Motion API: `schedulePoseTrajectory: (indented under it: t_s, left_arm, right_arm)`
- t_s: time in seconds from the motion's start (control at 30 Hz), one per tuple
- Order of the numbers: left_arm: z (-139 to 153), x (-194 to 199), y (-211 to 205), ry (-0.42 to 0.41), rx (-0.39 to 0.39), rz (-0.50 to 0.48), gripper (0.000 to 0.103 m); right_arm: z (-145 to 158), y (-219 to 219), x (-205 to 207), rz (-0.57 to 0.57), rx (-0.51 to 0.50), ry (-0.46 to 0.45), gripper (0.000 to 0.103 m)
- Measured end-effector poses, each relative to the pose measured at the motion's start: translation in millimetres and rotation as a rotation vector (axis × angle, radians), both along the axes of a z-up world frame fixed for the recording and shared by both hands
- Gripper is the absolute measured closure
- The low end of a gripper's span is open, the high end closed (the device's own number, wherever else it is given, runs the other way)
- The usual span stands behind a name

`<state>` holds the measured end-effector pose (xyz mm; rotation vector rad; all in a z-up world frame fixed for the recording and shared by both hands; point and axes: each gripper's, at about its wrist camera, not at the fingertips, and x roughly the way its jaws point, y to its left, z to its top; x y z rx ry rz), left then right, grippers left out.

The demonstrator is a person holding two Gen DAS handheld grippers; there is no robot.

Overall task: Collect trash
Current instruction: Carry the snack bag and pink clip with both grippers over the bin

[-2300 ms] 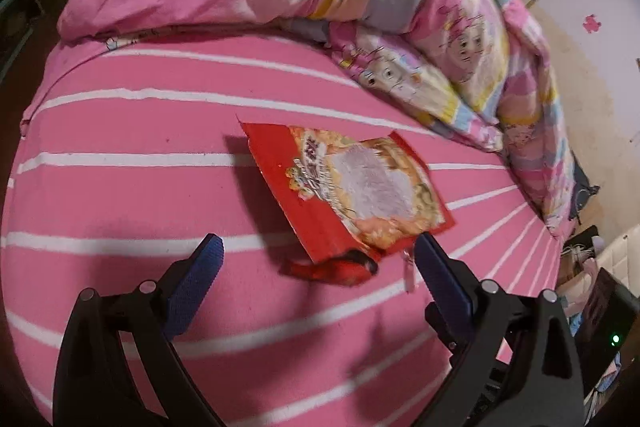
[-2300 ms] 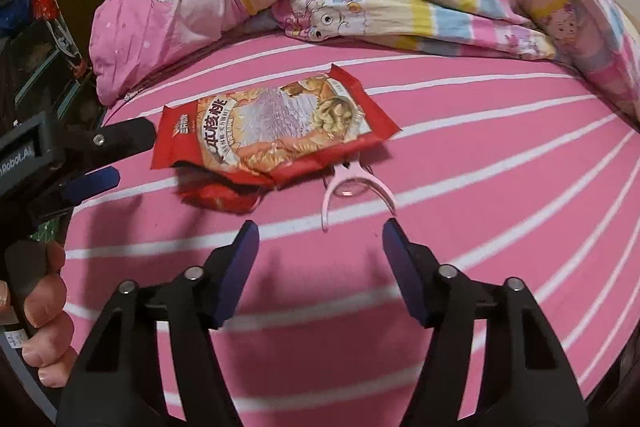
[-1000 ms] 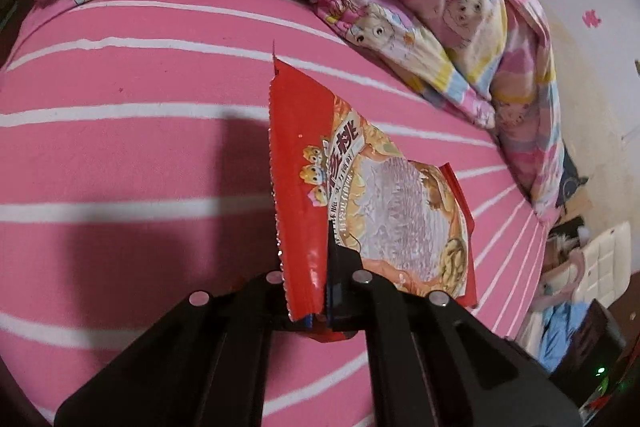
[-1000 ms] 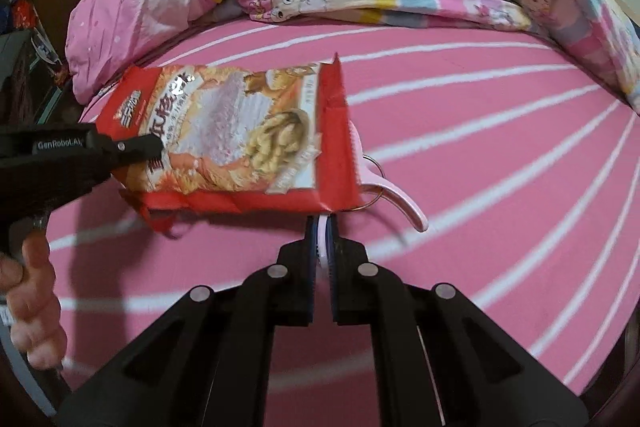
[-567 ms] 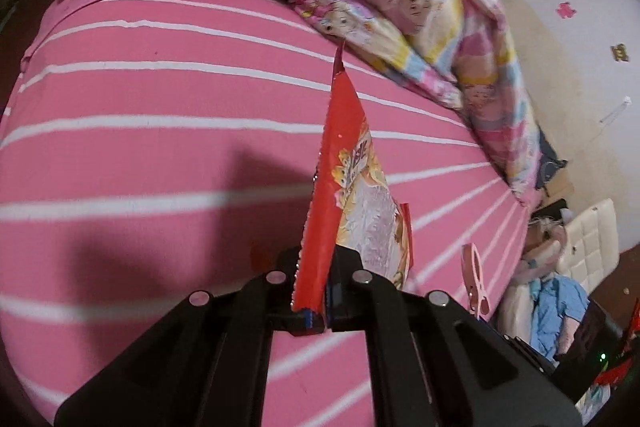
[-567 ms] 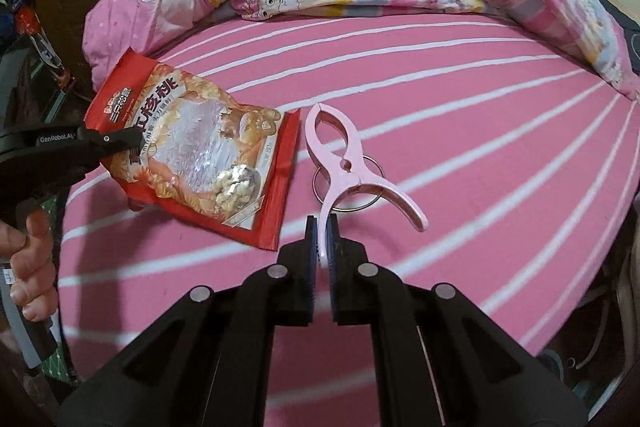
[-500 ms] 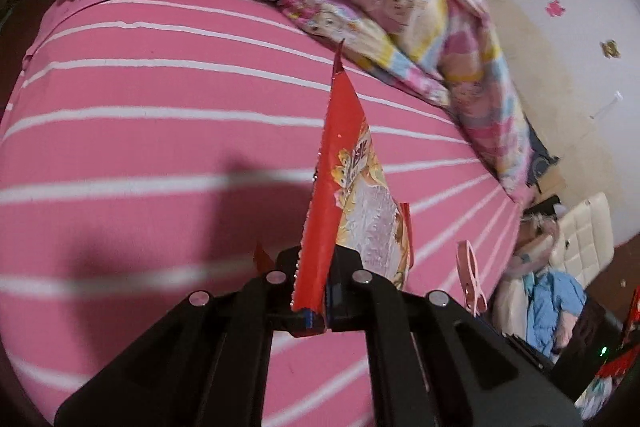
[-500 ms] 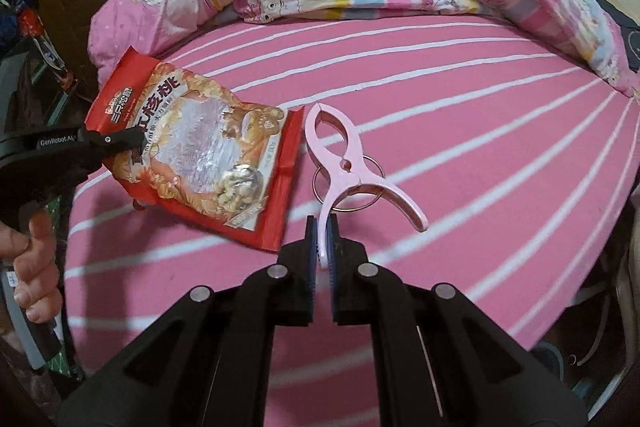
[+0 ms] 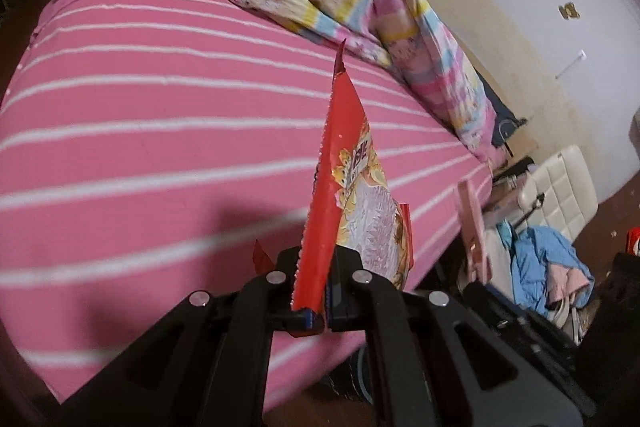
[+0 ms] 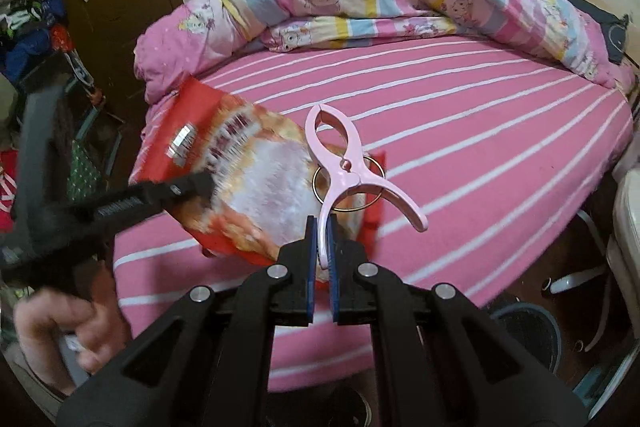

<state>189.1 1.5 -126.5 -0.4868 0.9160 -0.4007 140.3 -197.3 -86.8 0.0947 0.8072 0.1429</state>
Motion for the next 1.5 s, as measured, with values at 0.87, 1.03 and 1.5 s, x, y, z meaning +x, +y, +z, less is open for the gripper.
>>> schedulePoseTrajectory:
  t_s: [0.87,1.03,1.5]
  left_arm:
    - [-18,-97,-234,0.042,0.117,-0.316,0.099]
    - [-43,-104,-264,0.091,0.132,-0.358,0.099]
    - [-119,-109,-325,0.201,0.225,-0.52,0.099]
  right_arm:
    - [-15,-183,-160,-0.348,0.076,-0.026,0.097]
    - [-34,-217,-175,-0.408,0.099,0.008,0.097]
    - [-95,-273,-187,-0.522,0.167,0.13,0.097]
